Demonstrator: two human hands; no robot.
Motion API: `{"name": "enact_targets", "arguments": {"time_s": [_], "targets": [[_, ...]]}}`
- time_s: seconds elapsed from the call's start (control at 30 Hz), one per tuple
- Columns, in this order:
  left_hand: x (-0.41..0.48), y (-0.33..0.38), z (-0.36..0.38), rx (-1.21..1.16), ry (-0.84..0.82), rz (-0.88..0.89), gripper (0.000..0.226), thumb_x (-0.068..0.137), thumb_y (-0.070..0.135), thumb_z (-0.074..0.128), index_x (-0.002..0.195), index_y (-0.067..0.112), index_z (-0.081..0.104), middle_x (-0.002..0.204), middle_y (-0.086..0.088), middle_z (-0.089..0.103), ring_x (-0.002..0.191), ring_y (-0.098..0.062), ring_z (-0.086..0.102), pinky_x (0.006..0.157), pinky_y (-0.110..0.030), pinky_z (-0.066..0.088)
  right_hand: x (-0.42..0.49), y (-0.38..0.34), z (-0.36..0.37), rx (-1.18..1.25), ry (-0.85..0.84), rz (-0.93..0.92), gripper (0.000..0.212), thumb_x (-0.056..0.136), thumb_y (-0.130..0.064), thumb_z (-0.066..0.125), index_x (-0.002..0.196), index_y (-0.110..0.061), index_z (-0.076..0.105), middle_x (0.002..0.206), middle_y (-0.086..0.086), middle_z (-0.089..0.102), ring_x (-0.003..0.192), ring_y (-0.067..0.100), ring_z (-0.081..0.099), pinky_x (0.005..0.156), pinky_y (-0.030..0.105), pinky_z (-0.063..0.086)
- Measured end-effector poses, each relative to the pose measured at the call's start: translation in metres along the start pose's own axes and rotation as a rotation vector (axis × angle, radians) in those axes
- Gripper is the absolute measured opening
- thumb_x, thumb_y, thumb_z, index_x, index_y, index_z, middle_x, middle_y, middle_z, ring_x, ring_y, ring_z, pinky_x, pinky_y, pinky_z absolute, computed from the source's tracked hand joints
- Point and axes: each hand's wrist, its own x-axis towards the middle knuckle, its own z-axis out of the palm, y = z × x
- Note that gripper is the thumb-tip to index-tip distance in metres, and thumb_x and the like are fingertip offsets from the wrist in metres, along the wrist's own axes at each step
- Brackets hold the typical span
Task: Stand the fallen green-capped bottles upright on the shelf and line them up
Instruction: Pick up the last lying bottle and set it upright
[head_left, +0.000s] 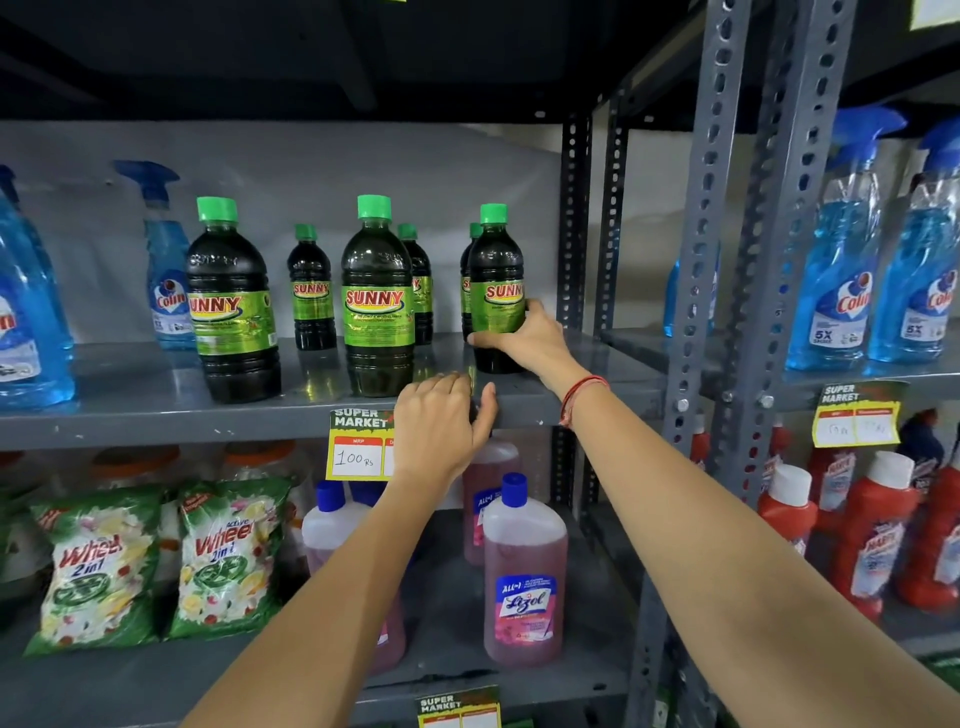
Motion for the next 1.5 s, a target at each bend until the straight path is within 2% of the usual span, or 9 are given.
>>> {"name": "enact_targets", "arguments": {"time_s": [0.23, 0.37, 0.43, 0.53, 0.63, 0.8, 0.97, 1.23, 1.5], "targets": [[0.001, -0.001, -0.001, -0.035, -0.033, 0.004, 0.043, 0.093, 0.034, 0.039, 0.074, 0.006, 0.066, 0.072, -0.011, 0.071, 0.069, -0.030, 0.065, 0.061, -0.034, 0.041, -0.002, -0.003, 0.002, -0.026, -0.006, -0.008, 0.096, 0.052, -0.056, 0.082, 0.126, -0.011, 0.043, 0.125, 0.009, 0.054, 0.117, 0.025, 0.050, 0.100, 0.041, 0.043], [0.005, -0.004, -0.004, -0.105, -0.049, -0.015, 0.040, 0.093, 0.037, 0.044, 0.076, 0.007, 0.065, 0.073, -0.013, 0.070, 0.070, -0.034, 0.064, 0.059, -0.033, 0.036, -0.005, 0.002, -0.008, 0.205, -0.182, 0.069, 0.070, 0.064, -0.048, 0.079, 0.121, -0.018, 0.052, 0.122, 0.003, 0.060, 0.116, 0.021, 0.053, 0.092, 0.033, 0.043], [0.009, -0.003, -0.007, -0.156, -0.078, -0.080, 0.039, 0.092, 0.040, 0.047, 0.096, 0.005, 0.065, 0.081, -0.018, 0.071, 0.076, -0.038, 0.065, 0.061, -0.035, 0.040, -0.008, 0.005, -0.013, 0.223, -0.208, 0.073, 0.069, 0.066, -0.040, 0.081, 0.123, -0.016, 0.049, 0.122, 0.004, 0.059, 0.114, 0.020, 0.053, 0.091, 0.032, 0.044], [0.022, -0.004, -0.009, -0.240, -0.194, -0.206, 0.057, 0.089, 0.044, 0.051, 0.132, 0.008, 0.044, 0.108, -0.022, 0.068, 0.099, -0.042, 0.061, 0.075, -0.041, 0.047, -0.016, 0.007, -0.020, 0.174, -0.169, 0.035, 0.076, 0.064, -0.040, 0.083, 0.124, -0.015, 0.044, 0.115, 0.002, 0.058, 0.105, 0.016, 0.053, 0.077, 0.025, 0.043], [0.033, -0.011, -0.012, -0.420, -0.349, -0.288, 0.077, 0.086, 0.042, 0.059, 0.146, 0.008, 0.023, 0.134, -0.021, 0.054, 0.121, -0.038, 0.051, 0.097, -0.045, 0.044, -0.025, 0.009, -0.024, 0.125, -0.152, -0.006, 0.079, 0.062, -0.044, 0.083, 0.125, -0.016, 0.043, 0.116, 0.001, 0.056, 0.107, 0.015, 0.052, 0.082, 0.027, 0.040], [0.036, -0.015, -0.018, -0.533, -0.459, -0.281, 0.080, 0.084, 0.040, 0.064, 0.146, 0.008, 0.024, 0.140, -0.019, 0.049, 0.128, -0.034, 0.046, 0.103, -0.042, 0.040, -0.037, 0.008, -0.034, 0.177, -0.208, -0.042, 0.077, 0.062, -0.041, 0.083, 0.124, -0.016, 0.045, 0.106, -0.007, 0.058, 0.101, 0.009, 0.055, 0.073, 0.017, 0.043], [0.039, -0.013, -0.022, -0.572, -0.490, -0.303, 0.070, 0.084, 0.042, 0.064, 0.142, 0.012, 0.036, 0.138, -0.015, 0.052, 0.125, -0.032, 0.049, 0.102, -0.043, 0.041, -0.040, 0.012, -0.045, 0.167, -0.304, -0.047, 0.081, 0.064, -0.042, 0.081, 0.130, -0.017, 0.043, 0.120, 0.005, 0.061, 0.112, 0.017, 0.057, 0.097, 0.035, 0.047], [0.040, -0.009, -0.024, -0.620, -0.453, -0.318, 0.056, 0.080, 0.039, 0.070, 0.129, 0.018, 0.052, 0.125, -0.011, 0.064, 0.113, -0.030, 0.058, 0.096, -0.045, 0.047, -0.043, 0.016, -0.052, 0.158, -0.384, -0.094, 0.046, 0.078, -0.025, 0.073, 0.120, -0.015, 0.057, 0.111, 0.003, 0.066, 0.107, 0.012, 0.060, 0.095, 0.026, 0.046], [0.034, -0.009, -0.023, -0.624, -0.364, -0.332, 0.055, 0.077, 0.040, 0.072, 0.125, 0.016, 0.057, 0.119, -0.012, 0.067, 0.108, -0.028, 0.062, 0.090, -0.043, 0.051, -0.046, 0.013, -0.051, 0.080, -0.446, -0.166, 0.052, 0.085, -0.029, 0.065, 0.132, -0.014, 0.050, 0.132, 0.007, 0.057, 0.122, 0.015, 0.052, 0.105, 0.034, 0.041]]}}
